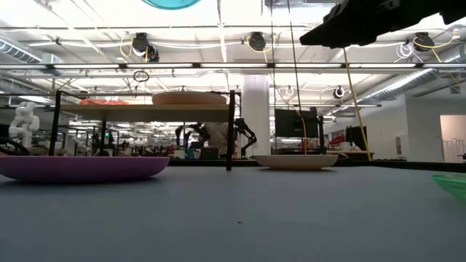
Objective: Place and stack plates onto a shelf
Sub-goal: Stack the blue plate on top of the orange plate on the shelf
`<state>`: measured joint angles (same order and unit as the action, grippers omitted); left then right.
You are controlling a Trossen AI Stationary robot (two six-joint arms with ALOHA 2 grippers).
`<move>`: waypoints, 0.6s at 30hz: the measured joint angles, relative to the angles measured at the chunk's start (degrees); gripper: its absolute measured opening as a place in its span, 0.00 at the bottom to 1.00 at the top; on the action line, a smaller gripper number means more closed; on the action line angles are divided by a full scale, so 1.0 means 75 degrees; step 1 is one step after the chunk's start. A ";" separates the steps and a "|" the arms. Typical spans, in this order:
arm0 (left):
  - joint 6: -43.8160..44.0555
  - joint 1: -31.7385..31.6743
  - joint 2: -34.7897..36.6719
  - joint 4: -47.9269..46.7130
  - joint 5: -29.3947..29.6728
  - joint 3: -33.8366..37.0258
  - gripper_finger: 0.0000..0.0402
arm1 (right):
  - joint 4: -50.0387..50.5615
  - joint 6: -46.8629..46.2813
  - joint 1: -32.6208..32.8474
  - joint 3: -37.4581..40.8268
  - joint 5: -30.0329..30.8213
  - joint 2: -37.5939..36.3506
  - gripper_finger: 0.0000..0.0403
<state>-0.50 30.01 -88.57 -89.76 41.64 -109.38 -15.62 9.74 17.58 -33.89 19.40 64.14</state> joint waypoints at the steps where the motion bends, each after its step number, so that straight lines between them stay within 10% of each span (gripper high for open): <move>1: -0.0127 -0.0188 0.0101 -0.0003 0.0001 0.0000 0.01 | -0.0003 0.0000 -0.0037 0.0000 -0.0007 0.0000 0.00; 18: -0.1049 -0.3005 0.0929 -0.0020 -0.0558 0.0003 0.01 | 0.0108 -0.0201 -0.0142 0.0000 -0.0023 0.0000 0.00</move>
<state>-8.36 7.47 -81.60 -89.91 37.45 -109.36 -14.81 8.23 16.51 -33.89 19.22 64.14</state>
